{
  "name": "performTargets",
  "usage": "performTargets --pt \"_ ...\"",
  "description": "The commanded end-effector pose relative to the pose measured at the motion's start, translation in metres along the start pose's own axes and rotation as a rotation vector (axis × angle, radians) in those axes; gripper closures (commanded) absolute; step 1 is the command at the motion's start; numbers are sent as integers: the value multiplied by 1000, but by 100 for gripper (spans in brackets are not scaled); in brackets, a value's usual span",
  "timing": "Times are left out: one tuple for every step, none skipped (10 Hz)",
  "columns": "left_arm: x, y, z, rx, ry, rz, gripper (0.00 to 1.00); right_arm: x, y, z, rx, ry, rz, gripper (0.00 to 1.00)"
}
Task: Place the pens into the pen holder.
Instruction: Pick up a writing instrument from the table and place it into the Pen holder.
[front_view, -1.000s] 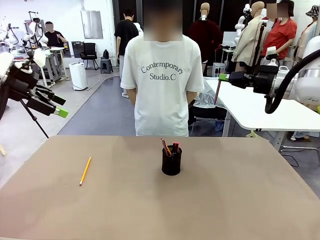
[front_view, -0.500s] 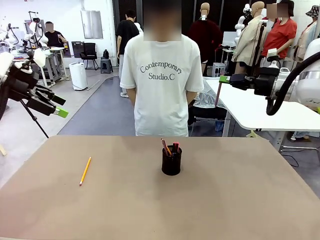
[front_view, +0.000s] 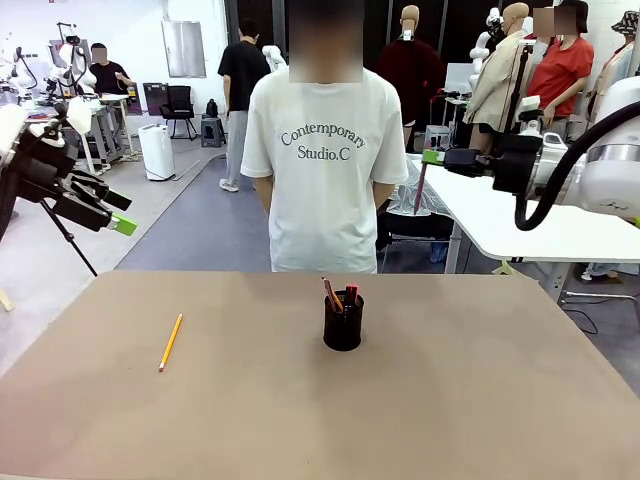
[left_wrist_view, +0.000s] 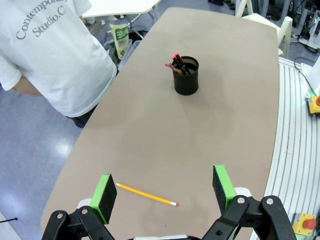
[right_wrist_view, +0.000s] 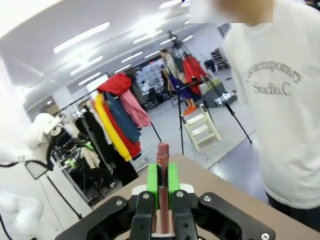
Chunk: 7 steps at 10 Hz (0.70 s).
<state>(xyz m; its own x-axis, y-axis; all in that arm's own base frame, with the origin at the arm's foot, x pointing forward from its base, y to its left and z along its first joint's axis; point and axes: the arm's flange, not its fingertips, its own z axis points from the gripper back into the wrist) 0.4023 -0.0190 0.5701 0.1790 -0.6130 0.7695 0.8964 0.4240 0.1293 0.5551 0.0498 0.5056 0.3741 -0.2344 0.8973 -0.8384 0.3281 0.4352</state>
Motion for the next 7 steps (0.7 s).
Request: performTargets --pt "0 1 2 -3 3 3 0 -15 20 -14 66 -43 102 100" --pt "0 1 2 -3 3 3 0 -22 29 -23 70 -34 126 100" --pt "0 1 2 -3 3 3 0 -30 37 -37 89 -36 166 100" --pt "0 1 2 -3 3 3 0 -37 43 -47 106 -46 162 100" --pt "0 1 2 -3 3 3 0 -44 46 -54 111 -51 182 100" --pt "0 1 2 -3 3 3 0 -50 48 -60 118 -59 189 100" --pt "0 1 2 -3 3 3 0 -61 54 -66 108 -52 219 100"
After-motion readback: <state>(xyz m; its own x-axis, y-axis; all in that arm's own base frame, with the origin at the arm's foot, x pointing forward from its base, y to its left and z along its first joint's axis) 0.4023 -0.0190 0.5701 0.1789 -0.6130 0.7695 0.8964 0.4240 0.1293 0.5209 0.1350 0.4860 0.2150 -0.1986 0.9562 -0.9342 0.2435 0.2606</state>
